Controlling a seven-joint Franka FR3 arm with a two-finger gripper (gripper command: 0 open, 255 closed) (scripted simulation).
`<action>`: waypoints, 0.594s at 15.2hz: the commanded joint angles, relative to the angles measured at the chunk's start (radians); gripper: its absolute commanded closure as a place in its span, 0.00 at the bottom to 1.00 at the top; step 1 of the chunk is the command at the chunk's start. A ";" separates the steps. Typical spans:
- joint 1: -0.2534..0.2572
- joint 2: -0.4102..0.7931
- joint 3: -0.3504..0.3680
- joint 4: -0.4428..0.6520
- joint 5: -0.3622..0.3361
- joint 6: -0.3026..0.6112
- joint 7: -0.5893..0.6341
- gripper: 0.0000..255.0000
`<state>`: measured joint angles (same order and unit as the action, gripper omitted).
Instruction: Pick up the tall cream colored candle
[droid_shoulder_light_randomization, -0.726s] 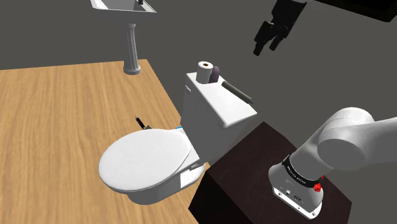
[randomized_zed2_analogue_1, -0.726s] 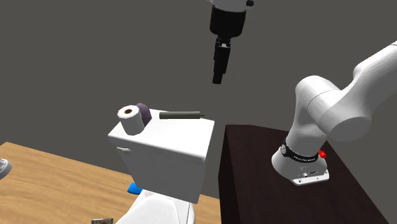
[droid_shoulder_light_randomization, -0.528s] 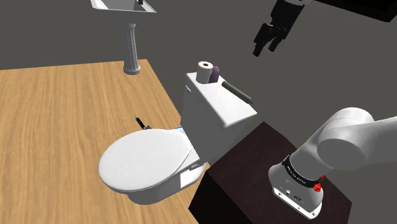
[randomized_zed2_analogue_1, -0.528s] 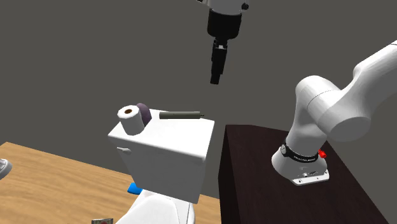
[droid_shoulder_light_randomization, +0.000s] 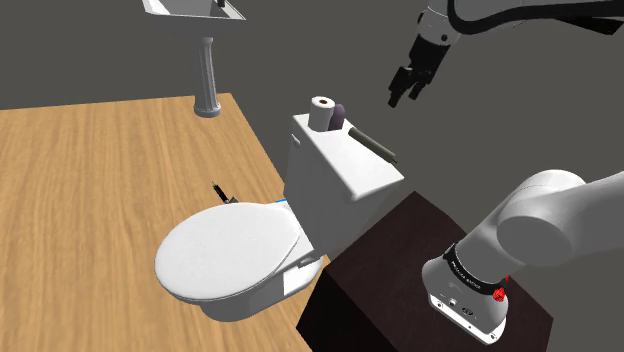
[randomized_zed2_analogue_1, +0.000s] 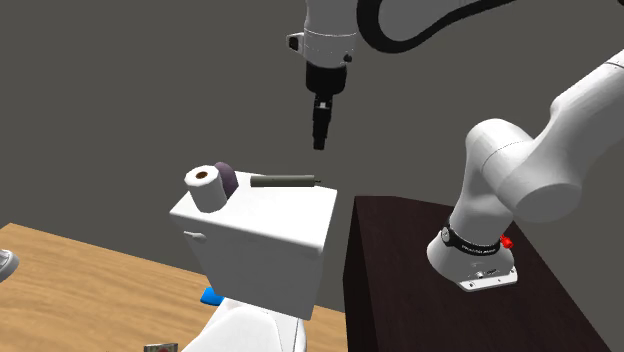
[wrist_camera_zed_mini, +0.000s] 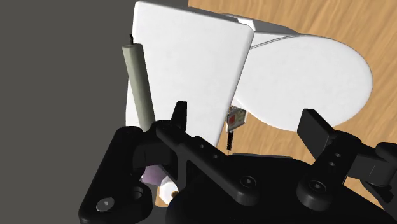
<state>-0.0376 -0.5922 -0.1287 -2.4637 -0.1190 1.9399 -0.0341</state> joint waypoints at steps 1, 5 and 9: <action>-0.007 0.064 -0.033 0.007 -0.007 0.053 -0.037 0.00; -0.018 0.182 -0.096 0.011 -0.009 0.156 -0.110 0.00; -0.025 0.317 -0.155 0.036 0.009 0.253 -0.192 0.00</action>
<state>-0.0603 -0.3100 -0.2679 -2.4386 -0.1152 2.1702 -0.2017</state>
